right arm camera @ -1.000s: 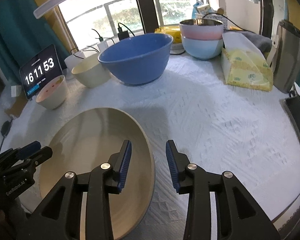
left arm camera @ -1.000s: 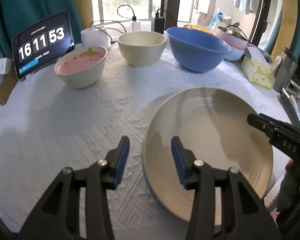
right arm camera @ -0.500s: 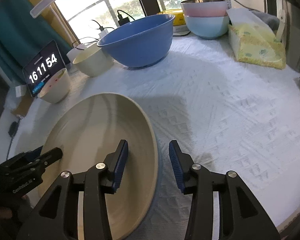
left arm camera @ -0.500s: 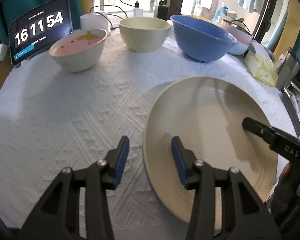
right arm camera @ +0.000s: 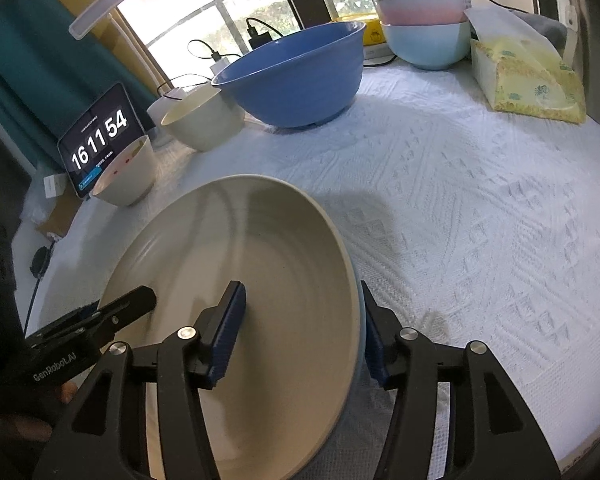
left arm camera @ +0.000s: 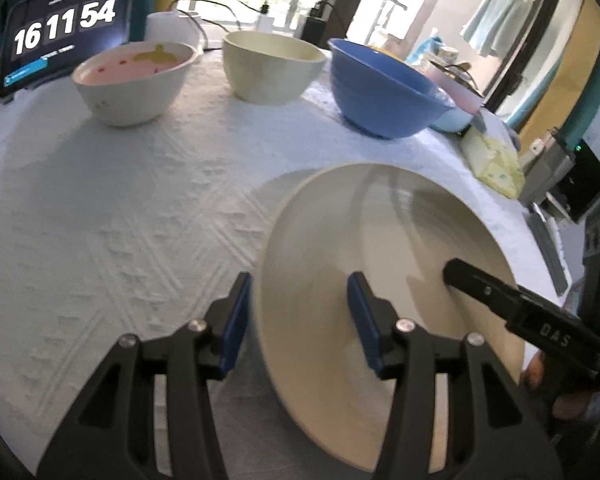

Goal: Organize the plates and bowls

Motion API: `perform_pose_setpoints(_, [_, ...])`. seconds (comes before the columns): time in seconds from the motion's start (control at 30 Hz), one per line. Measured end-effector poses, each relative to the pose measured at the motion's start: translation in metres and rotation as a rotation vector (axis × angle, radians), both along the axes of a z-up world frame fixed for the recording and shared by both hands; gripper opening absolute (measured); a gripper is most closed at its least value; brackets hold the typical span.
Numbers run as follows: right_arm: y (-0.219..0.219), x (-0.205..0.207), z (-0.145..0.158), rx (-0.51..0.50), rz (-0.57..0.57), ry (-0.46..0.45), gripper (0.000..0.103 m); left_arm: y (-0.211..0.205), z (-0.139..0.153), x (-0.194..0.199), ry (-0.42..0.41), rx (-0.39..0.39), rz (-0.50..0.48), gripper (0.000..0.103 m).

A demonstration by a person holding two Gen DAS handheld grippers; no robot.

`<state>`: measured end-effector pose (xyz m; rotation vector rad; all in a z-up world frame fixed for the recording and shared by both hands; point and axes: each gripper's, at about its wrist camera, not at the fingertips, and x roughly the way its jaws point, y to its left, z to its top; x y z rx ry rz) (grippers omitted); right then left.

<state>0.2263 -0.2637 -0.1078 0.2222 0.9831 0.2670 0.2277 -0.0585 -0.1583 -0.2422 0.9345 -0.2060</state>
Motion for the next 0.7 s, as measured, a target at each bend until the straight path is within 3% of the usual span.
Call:
perform_pose_setpoints(0.23, [-0.003, -0.0003, 0.0003, 0.017, -0.022, 0.005, 0.051, -0.0005, 0.0012, -0.0008, -0.002, 0.002, -0.01, 0.049])
perform_pose_setpoints(0.7, [0.0018, -0.0019, 0.0084, 0.022, -0.025, -0.001, 0.05, 0.0069, 0.0068, -0.0084, -0.021, -0.004, 0.002, 0.047])
